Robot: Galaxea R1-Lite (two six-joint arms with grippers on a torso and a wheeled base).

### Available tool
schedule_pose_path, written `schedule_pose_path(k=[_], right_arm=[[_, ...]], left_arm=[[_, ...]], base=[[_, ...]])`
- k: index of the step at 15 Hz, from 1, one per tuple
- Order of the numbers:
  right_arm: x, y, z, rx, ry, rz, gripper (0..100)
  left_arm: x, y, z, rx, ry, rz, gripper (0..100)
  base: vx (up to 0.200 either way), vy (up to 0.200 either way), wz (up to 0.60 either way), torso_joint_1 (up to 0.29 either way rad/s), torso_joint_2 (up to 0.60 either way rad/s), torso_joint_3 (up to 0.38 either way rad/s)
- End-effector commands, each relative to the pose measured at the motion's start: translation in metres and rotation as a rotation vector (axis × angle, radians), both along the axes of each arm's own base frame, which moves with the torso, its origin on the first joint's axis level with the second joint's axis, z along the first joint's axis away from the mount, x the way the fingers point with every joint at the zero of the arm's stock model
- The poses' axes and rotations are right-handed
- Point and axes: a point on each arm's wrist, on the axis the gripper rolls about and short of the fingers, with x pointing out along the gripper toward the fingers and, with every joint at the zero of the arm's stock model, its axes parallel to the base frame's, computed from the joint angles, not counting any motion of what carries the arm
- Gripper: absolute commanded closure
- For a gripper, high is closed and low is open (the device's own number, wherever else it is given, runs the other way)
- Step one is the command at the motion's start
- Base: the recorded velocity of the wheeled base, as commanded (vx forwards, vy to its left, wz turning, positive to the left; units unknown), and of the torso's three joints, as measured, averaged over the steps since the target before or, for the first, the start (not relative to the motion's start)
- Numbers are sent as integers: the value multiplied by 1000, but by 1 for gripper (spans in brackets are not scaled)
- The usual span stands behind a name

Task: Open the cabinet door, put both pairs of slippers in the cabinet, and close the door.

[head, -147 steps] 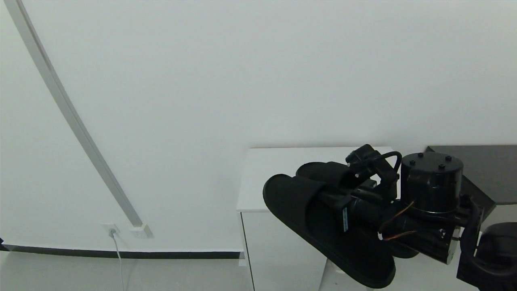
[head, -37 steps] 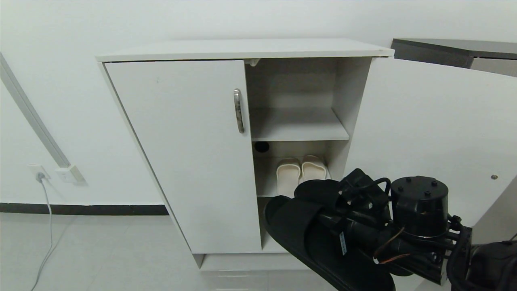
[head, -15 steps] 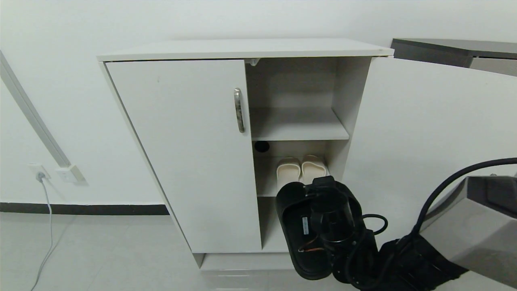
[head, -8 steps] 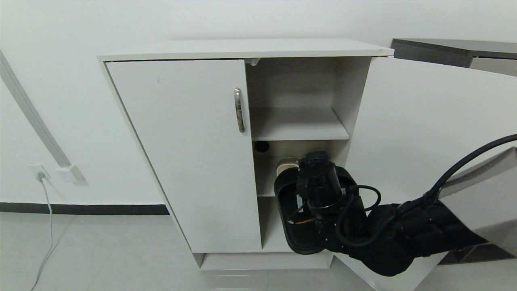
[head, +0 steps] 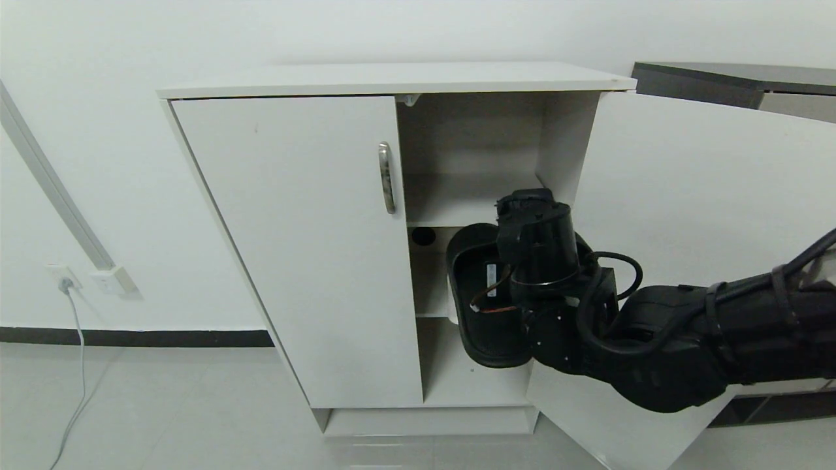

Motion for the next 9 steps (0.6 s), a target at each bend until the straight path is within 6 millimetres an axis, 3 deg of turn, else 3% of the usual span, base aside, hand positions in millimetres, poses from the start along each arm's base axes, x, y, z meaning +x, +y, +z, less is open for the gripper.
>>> schedule_pose_path(k=[1, 2, 6, 9], right_arm=[[1, 0, 10, 17, -20, 0, 100], [5, 5, 2, 3, -12, -1, 100], [14, 9, 12, 4, -39, -1, 100], [16, 11, 7, -7, -30, -4, 100]], left_arm=[[0, 0, 0, 0, 0, -1, 100], [0, 0, 0, 0, 0, 1, 100], [0, 0, 0, 0, 0, 1, 100], [0, 0, 0, 1, 0, 1, 100]], base=[[0, 0, 0, 0, 0, 0], [0, 0, 0, 0, 0, 0], [0, 0, 0, 0, 0, 0], [0, 0, 0, 0, 0, 0]])
